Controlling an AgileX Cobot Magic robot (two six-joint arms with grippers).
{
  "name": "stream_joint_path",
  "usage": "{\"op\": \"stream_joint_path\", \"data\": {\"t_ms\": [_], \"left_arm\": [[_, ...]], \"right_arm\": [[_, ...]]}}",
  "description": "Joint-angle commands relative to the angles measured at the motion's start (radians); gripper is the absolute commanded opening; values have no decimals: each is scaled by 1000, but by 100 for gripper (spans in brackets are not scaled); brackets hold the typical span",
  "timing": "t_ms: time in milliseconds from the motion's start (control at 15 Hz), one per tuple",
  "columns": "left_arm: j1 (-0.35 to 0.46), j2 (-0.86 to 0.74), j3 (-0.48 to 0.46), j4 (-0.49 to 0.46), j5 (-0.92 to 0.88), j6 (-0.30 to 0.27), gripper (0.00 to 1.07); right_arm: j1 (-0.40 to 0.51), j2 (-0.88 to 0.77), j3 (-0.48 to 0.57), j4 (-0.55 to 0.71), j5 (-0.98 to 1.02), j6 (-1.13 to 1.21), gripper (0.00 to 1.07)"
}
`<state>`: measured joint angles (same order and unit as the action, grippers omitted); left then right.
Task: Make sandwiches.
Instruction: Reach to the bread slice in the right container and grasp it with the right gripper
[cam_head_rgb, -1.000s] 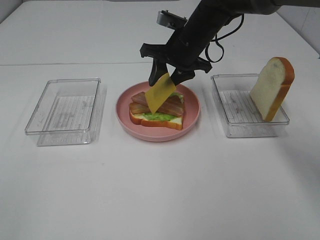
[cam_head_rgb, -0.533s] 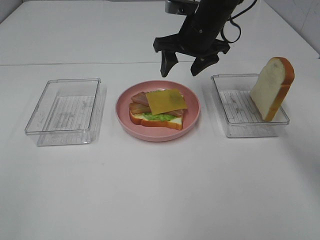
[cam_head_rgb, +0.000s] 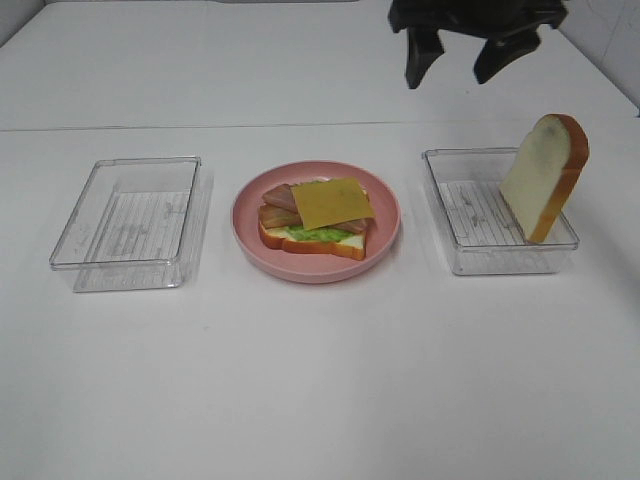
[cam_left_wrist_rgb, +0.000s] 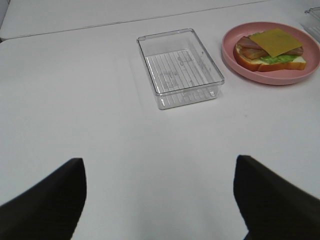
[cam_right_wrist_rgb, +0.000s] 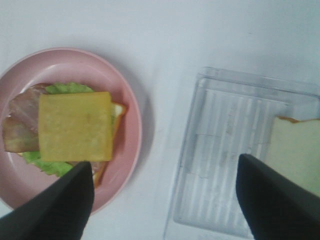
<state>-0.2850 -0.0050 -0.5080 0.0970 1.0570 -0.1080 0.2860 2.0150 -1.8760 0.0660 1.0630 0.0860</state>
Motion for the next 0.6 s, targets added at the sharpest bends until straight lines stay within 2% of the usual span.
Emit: {"op": "stream_joint_path", "data": {"t_ms": [67,400,600], "left_arm": [[-2,-21,6,1,-7,-3,77],[-2,-21,6,1,-7,-3,77],[-2,-21,6,1,-7,-3,77]], "right_arm": [[-81,-28,-5,-19,89,6,74],[-209,-2,-4,-7,161,-8,74],[-231,42,-4,8,175,-46,74]]}}
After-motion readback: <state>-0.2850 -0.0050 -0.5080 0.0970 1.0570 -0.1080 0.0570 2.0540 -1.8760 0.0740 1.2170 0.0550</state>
